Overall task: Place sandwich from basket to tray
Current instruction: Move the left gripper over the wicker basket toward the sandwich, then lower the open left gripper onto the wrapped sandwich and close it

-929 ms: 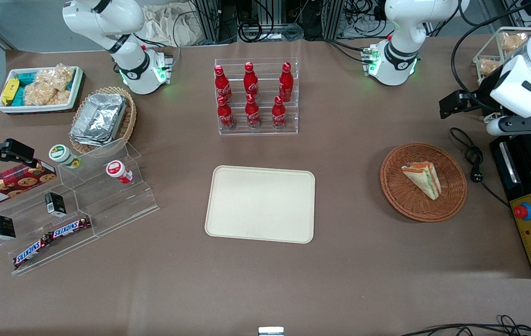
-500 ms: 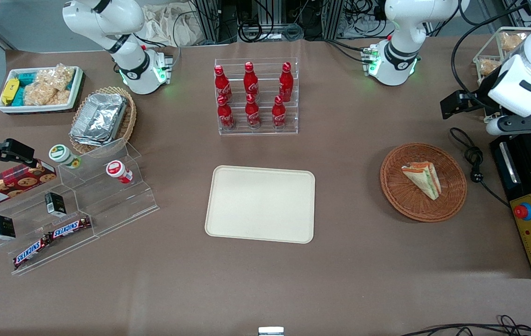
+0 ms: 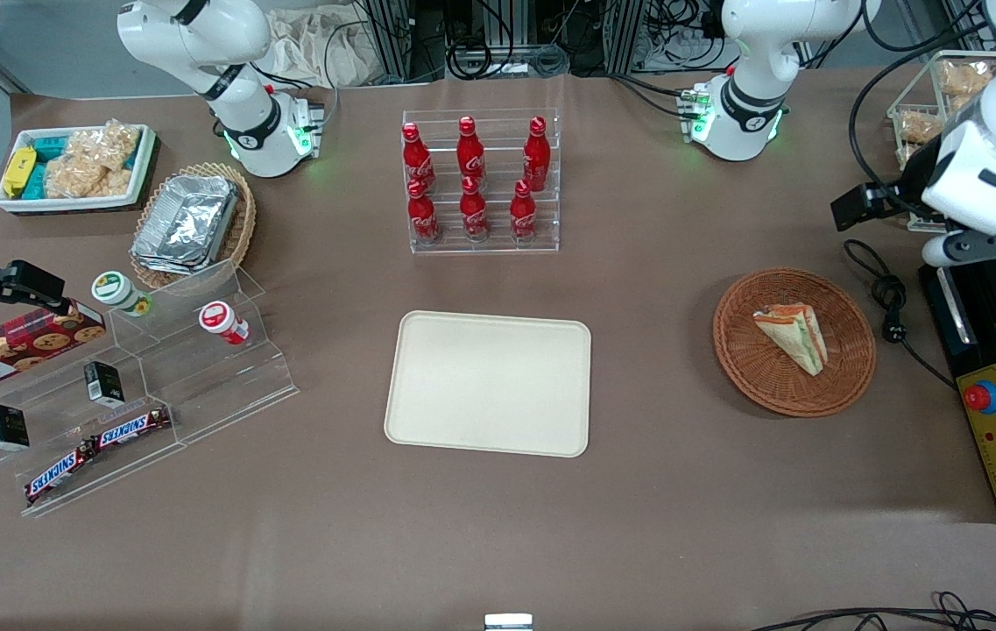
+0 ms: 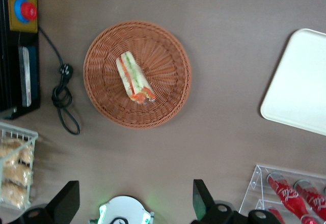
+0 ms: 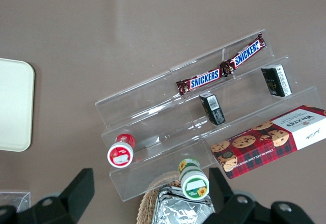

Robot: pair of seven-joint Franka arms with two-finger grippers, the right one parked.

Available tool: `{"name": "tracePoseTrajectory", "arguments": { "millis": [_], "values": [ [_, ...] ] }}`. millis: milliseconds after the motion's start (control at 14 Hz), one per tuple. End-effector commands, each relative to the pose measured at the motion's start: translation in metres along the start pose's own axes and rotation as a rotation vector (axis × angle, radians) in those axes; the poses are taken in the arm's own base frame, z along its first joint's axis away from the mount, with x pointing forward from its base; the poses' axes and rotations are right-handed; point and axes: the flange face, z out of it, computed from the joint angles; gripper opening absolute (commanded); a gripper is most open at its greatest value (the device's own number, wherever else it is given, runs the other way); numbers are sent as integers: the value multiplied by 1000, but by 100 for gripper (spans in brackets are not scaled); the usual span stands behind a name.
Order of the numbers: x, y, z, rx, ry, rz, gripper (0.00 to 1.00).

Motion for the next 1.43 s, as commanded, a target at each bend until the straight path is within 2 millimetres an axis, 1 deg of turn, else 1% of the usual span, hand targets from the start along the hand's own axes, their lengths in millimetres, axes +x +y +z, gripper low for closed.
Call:
{"name": "tracePoseTrajectory", "arguments": {
  "millis": [0,71,214,357,429,500,643,786,857,1071,1143,1357],
  "values": [
    [3,-3,27,30,-37,-117,100],
    [5,-6,39,32,-41,-183,100],
    [14,-22,71,27,-38,-289,100],
    [13,-27,112,25,-29,-303,100],
    [13,-34,137,18,-25,-319,100],
    [15,-37,158,9,-14,-349,100],
    [17,-34,201,-11,18,-422,100],
    [18,-35,233,-16,33,-455,100],
    [23,-35,248,-10,18,-475,100],
    [41,-47,288,20,13,-553,100],
    [44,-48,302,33,9,-558,100],
    [47,-48,329,32,4,-556,100]
  ]
}}
